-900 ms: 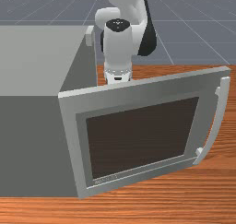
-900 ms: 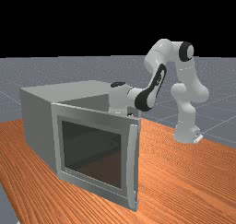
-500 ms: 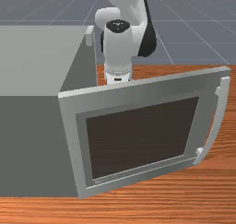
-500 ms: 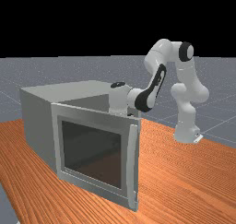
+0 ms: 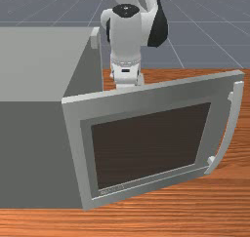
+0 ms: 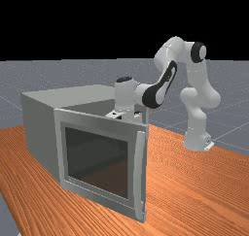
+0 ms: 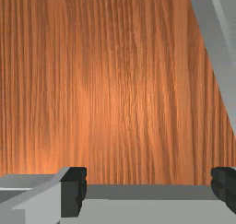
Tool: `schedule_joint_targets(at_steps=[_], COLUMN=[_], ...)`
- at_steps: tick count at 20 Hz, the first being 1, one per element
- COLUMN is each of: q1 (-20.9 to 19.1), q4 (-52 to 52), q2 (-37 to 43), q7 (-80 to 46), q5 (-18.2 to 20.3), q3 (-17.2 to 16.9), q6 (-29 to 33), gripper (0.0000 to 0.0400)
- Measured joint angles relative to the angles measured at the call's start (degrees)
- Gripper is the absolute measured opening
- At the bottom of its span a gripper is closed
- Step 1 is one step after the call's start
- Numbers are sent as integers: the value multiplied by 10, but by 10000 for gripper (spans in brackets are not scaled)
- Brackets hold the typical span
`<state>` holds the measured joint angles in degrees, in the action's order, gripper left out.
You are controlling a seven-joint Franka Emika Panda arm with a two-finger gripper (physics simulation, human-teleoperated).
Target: Close the microwave
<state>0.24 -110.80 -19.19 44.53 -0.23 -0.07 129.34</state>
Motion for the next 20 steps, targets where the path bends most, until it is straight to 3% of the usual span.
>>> schedule_joint_targets(at_steps=[7,20], q1=[0,1], q4=[8,92], q2=[31,69], q7=[-1,-2], q5=[-1,-3], q3=[0,0], q6=[-32,-166], gripper=[400,400])
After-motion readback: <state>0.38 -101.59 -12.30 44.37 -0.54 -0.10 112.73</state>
